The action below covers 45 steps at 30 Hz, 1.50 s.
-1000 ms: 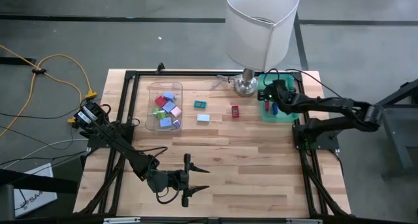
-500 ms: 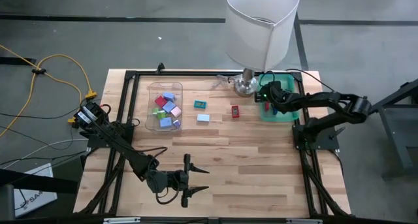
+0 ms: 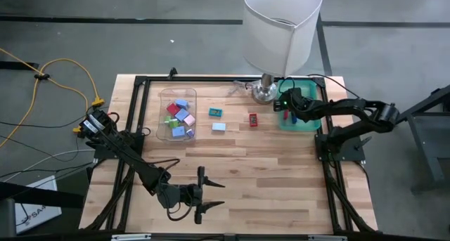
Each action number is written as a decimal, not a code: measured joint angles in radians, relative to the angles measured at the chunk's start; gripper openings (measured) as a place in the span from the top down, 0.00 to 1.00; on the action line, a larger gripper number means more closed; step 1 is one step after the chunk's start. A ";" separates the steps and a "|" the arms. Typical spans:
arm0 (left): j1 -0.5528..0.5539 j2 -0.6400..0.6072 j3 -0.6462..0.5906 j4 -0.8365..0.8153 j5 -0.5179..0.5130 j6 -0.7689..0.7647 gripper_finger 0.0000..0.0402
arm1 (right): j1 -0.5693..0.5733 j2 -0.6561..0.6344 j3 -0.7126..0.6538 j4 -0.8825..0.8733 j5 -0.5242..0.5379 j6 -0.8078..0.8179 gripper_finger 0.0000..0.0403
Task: Pick & Place Office items
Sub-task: Put the bottom light blue mini digital clock into the light blue bin, then put the white mini digital clock into the light blue bin
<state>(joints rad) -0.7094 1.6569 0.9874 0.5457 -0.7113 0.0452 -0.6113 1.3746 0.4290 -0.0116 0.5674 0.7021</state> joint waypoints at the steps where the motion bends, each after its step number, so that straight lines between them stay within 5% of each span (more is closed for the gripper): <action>1: 0.000 0.000 0.000 0.000 0.000 0.000 0.41 | 0.000 0.000 0.000 0.000 -0.002 0.000 0.50; 16: 0.000 0.000 0.000 0.000 0.000 -0.015 0.41 | 0.000 -0.198 0.000 -0.002 -0.013 -0.097 0.50; 27: -0.004 0.000 0.000 -0.025 -0.007 -0.016 0.41 | 0.015 -0.452 0.000 -0.049 -0.290 -0.104 0.51; 35: -0.058 -0.072 0.000 -0.127 -0.153 -0.048 0.41 | 0.114 -0.532 0.000 -0.033 -0.397 -0.105 0.54; 45: -0.057 -0.092 0.000 -0.278 -0.158 -0.174 0.41 | 0.305 -0.532 0.000 0.110 -0.416 -0.119 0.54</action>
<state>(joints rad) -0.7666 1.5650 0.9871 0.2675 -0.8688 -0.1284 -0.3063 0.8429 0.4290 0.0982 0.1516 0.5829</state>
